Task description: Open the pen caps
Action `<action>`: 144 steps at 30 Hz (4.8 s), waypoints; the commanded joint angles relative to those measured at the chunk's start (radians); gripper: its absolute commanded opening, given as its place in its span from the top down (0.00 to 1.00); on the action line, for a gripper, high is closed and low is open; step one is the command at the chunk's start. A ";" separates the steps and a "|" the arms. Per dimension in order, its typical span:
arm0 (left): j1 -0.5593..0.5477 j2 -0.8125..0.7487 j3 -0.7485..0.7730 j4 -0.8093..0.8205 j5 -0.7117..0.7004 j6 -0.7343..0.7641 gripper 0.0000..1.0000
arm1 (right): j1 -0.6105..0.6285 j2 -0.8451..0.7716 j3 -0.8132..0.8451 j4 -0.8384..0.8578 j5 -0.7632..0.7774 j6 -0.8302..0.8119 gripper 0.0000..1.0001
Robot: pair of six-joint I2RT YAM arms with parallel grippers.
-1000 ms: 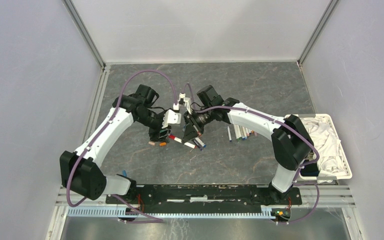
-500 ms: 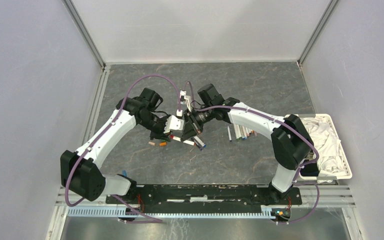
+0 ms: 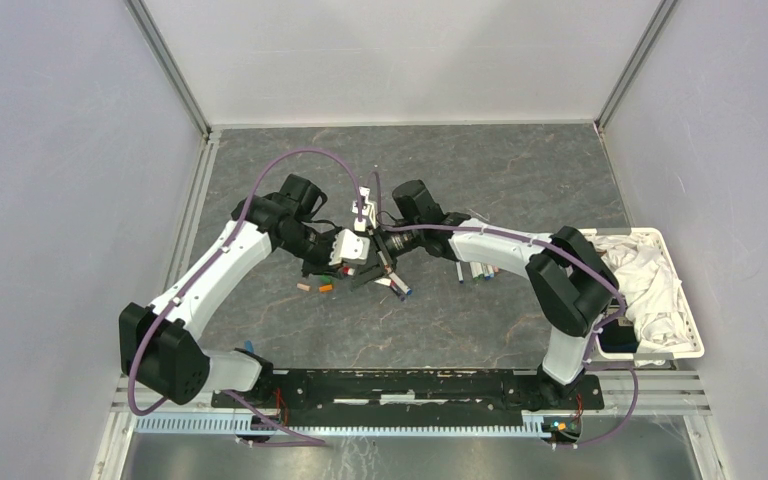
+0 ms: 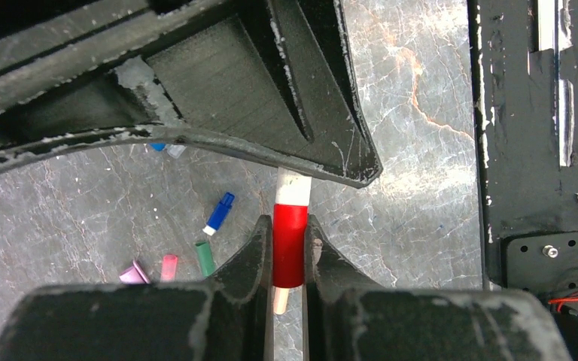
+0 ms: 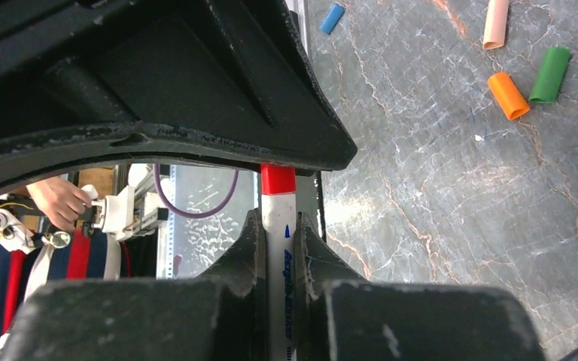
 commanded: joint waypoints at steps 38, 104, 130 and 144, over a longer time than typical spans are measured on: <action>0.261 0.190 -0.270 0.484 -0.287 -0.110 0.81 | -0.217 -0.264 -0.249 -0.301 1.213 -0.218 1.00; 0.299 0.055 0.206 0.057 -0.175 -0.327 0.14 | 0.093 -0.136 -0.171 -0.205 1.140 -0.268 0.55; 0.299 0.056 0.206 0.041 -0.137 -0.351 0.00 | 0.118 -0.006 -0.057 -0.213 1.109 -0.268 0.56; 0.298 0.050 0.148 0.014 -0.045 -0.285 0.00 | 0.101 0.053 -0.051 -0.225 1.122 -0.284 0.77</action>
